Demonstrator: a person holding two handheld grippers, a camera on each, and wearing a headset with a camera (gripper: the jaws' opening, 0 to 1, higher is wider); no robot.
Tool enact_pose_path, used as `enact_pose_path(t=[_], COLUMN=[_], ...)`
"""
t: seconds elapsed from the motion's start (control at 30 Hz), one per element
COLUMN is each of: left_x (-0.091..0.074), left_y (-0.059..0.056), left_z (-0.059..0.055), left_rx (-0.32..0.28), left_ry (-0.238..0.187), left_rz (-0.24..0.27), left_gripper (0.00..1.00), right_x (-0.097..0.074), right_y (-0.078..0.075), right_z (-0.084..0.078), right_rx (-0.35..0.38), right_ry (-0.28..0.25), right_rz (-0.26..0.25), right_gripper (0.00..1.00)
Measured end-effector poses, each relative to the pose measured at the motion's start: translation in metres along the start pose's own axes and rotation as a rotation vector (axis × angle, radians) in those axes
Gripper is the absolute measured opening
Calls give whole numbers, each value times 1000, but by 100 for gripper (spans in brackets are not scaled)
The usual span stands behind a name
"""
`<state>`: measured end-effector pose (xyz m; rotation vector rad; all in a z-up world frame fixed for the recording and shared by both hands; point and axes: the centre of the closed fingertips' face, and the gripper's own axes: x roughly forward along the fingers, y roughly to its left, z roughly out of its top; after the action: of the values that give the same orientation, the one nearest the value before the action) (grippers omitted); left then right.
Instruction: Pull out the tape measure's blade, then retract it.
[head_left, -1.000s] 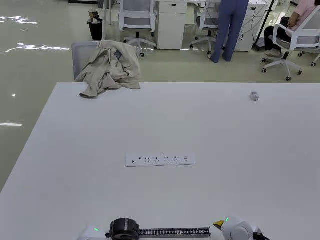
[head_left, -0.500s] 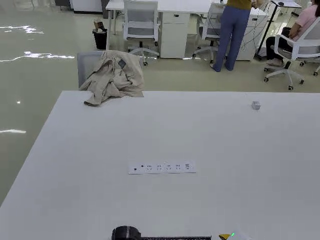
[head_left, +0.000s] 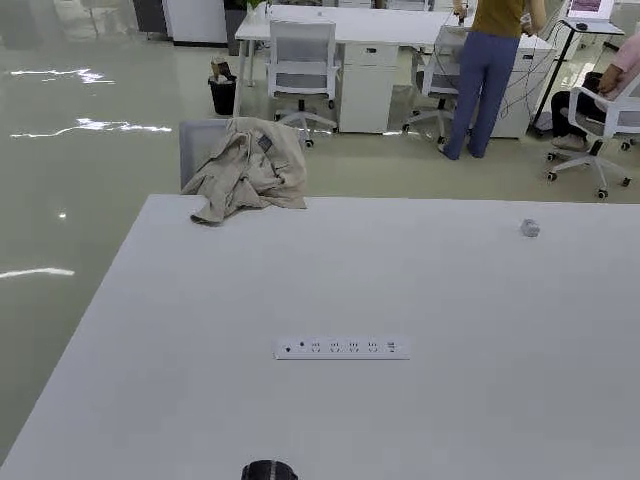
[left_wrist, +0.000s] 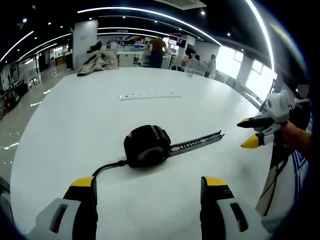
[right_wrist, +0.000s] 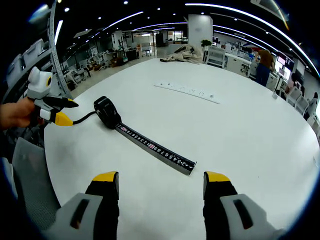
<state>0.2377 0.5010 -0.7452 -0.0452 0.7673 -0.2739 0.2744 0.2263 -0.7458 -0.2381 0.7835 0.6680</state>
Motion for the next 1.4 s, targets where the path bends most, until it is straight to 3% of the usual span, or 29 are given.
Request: enact_pose_path(t=[0.3, 0.77, 1.1, 1.4], left_x=[-13, -30, -38, -47], left_y=[2, -10, -18, -22], left_z=[-6, -10, -20, -22], left_rx=[-25, -52, -57, -124], left_ry=[-15, -41, -35, -21], left_rz=[27, 48, 68, 101], left_gripper=[84, 90, 91, 93], right_x=[-9, -21, -31, -44], right_y=[15, 35, 46, 55], right_z=[0, -2, -7, -5], right_rx=[27, 44, 100, 122], right_ry=[-6, -11, -14, -27], right_rz=[-6, -5, -11, -19], right_gripper=[71, 73, 76, 78])
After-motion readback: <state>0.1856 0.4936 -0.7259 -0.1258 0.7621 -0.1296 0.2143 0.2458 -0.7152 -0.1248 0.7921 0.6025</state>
